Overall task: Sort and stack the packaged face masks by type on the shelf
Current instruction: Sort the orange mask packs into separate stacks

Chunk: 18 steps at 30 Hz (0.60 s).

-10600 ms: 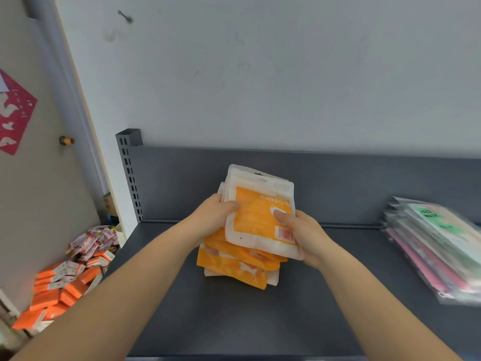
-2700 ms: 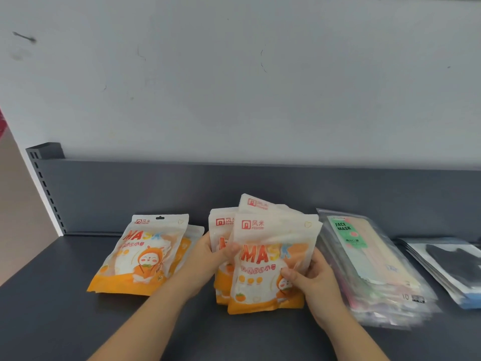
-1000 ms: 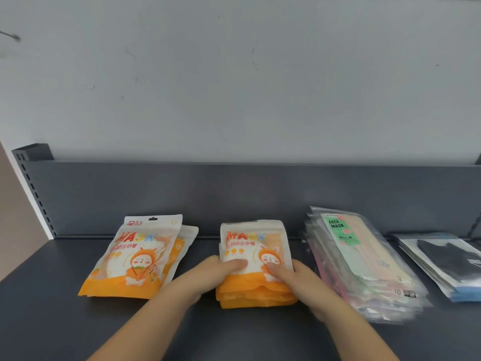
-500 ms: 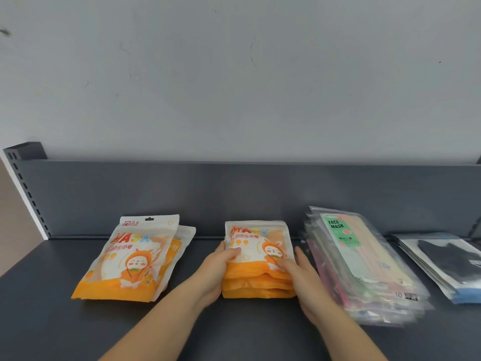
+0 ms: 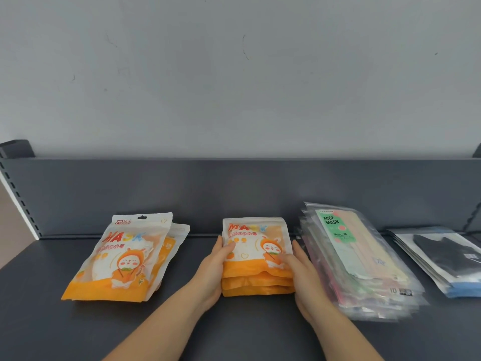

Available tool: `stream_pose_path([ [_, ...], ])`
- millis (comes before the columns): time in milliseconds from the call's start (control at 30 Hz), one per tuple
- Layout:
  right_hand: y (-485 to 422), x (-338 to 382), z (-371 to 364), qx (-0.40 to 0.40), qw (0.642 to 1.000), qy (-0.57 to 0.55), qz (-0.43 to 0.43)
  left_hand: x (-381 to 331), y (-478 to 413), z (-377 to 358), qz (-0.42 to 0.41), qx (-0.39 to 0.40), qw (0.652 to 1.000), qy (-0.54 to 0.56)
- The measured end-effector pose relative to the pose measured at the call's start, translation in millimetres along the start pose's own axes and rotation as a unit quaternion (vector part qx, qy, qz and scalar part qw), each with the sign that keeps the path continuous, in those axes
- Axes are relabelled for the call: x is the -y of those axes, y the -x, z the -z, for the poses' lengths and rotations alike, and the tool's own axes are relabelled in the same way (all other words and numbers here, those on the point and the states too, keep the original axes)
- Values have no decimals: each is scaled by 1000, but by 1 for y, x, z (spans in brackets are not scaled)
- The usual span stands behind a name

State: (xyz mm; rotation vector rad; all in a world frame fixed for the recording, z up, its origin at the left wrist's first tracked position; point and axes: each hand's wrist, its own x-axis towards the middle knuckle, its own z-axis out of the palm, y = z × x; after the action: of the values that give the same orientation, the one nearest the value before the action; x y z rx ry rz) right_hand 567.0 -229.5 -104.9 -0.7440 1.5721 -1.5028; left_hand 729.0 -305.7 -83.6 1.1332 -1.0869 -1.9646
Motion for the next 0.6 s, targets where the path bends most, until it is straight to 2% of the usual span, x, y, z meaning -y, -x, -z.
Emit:
stream_pose_path([
  [100,1,-1,0,-14,1000,0,-9,2,-2,0,-12,-13,1000,-16],
  [267,3,10,9,-38,998,50,30,-2,-6,6,-38,-38,993,-106],
  [433,3,25,9,-26,986,154,61,-18,1,12,-78,-53,979,-180],
  [533,7,37,3,2,965,245,97,-30,8,16,-142,-79,949,-269],
  [600,8,41,-1,15,945,303,126,-38,14,26,-189,-96,912,-351],
])
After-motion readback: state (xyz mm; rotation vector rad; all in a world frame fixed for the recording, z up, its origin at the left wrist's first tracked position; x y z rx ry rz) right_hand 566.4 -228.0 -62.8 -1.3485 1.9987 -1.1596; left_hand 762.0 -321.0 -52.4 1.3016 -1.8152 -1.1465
